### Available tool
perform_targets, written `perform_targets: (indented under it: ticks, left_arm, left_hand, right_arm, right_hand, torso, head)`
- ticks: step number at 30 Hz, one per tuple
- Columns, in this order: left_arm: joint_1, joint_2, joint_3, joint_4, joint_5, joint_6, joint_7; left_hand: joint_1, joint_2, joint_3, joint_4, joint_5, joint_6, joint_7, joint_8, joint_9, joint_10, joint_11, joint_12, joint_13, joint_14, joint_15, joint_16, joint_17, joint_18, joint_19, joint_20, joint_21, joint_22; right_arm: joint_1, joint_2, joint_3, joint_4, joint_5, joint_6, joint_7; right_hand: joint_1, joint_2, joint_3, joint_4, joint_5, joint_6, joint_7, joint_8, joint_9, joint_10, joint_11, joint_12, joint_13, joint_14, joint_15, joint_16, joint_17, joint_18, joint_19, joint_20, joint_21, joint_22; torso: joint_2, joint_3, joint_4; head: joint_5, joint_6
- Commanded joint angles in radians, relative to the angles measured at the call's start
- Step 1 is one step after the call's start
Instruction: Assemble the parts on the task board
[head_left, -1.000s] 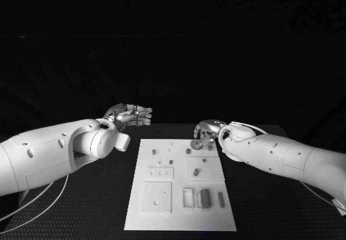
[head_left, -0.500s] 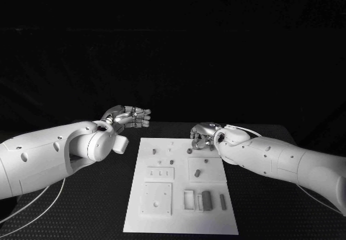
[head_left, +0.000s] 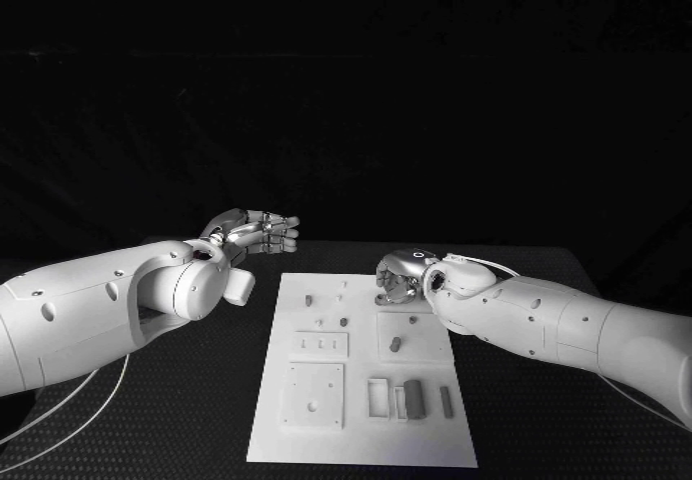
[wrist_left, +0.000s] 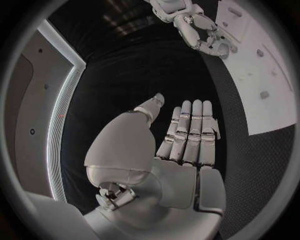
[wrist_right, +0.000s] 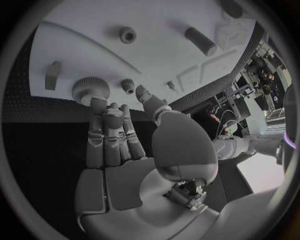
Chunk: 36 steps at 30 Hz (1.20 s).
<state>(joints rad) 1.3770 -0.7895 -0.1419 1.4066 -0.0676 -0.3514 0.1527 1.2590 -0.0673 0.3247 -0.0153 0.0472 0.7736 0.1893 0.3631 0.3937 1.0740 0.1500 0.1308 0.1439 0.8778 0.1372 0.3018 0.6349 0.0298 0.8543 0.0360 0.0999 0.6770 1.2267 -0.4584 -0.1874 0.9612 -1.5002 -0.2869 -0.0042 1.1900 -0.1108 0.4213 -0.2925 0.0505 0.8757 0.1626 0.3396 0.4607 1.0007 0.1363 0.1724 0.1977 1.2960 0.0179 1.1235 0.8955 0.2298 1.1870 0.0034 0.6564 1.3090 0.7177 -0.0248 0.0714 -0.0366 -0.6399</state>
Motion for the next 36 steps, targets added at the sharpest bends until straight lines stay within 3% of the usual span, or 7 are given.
perform_targets:
  ticks: [1,10,15,25,36]
  left_arm:
    - [0.002,0.0,0.001,-0.001,-0.005,0.013,0.004]
    - [0.003,-0.001,0.001,0.003,-0.005,0.015,0.003]
    - [0.005,-0.002,0.001,0.002,-0.005,0.019,0.002]
    - [0.011,-0.002,0.001,0.005,-0.005,0.019,0.002]
    - [0.016,-0.002,0.001,0.006,-0.005,0.019,0.002]
  left_hand:
    - [-0.011,-0.001,0.001,-0.008,0.005,0.005,0.003,-0.005,-0.002,0.005,0.002,-0.006,0.002,-0.002,0.003,-0.005,0.001,-0.007,0.0,0.003,-0.005,-0.002]
    - [-0.017,-0.002,0.003,-0.009,0.005,0.004,0.006,-0.008,-0.003,0.005,0.003,-0.01,0.002,-0.002,0.004,-0.008,0.002,-0.007,0.001,0.004,-0.006,-0.003]
    - [-0.019,0.0,0.006,-0.01,0.006,0.004,0.007,-0.009,-0.004,0.006,0.003,-0.012,0.003,-0.002,0.004,-0.009,0.002,-0.006,0.002,0.004,-0.008,-0.003]
    - [-0.023,-0.002,0.008,-0.012,0.006,0.005,0.008,-0.01,-0.005,0.006,0.003,-0.015,0.003,-0.001,0.004,-0.012,0.003,-0.006,0.002,0.005,-0.009,-0.004]
    - [-0.029,-0.003,0.01,-0.013,0.006,0.005,0.008,-0.012,-0.006,0.007,0.003,-0.019,0.004,-0.001,0.005,-0.014,0.004,-0.006,0.003,0.005,-0.011,-0.004]
  right_arm:
    - [0.0,-0.002,0.0,0.008,-0.036,0.003,-0.006]
    - [-0.013,0.014,0.0,-0.01,-0.066,0.019,-0.02]
    - [-0.018,0.017,0.0,-0.015,-0.067,0.009,-0.032]
    - [-0.023,0.024,0.0,-0.009,-0.067,0.01,-0.029]
    - [-0.025,0.026,0.0,-0.014,-0.07,0.016,-0.029]
  right_hand:
    - [-0.01,-0.002,0.007,0.0,-0.003,0.007,-0.001,0.008,0.002,0.017,-0.002,-0.004,-0.005,0.0,0.003,0.008,-0.003,0.032,-0.006,-0.002,0.006,0.021]
    - [-0.008,-0.001,0.013,0.0,-0.003,0.014,-0.004,0.01,0.003,0.035,-0.006,-0.009,-0.014,-0.001,-0.001,0.014,-0.006,0.032,-0.005,-0.003,0.009,0.02]
    - [-0.006,0.001,0.017,0.0,-0.003,0.014,-0.004,0.008,0.001,0.048,-0.008,-0.012,-0.019,-0.002,-0.004,0.018,-0.009,0.032,-0.005,-0.004,0.011,0.02]
    - [0.001,0.005,0.025,-0.001,-0.003,0.01,-0.001,0.004,-0.001,0.089,-0.02,-0.006,-0.019,0.0,-0.015,0.026,-0.013,0.032,-0.003,-0.006,0.017,0.02]
    - [0.007,0.009,0.031,-0.001,-0.003,0.009,-0.001,0.002,-0.002,0.109,-0.026,-0.004,-0.019,0.004,-0.02,0.03,-0.016,0.032,0.001,-0.008,0.022,0.02]
  torso:
    - [0.001,0.0004,0.0015]
    - [0.005,0.0005,0.0018]
    - [0.005,0.0012,0.002]
    - [0.006,0.0002,0.0025]
    - [0.007,-0.0007,-0.0008]
  head:
    - [0.001,0.001]
    - [0.002,0.002]
    - [-0.008,0.003]
    - [0.004,-0.007]
    - [0.006,-0.009]
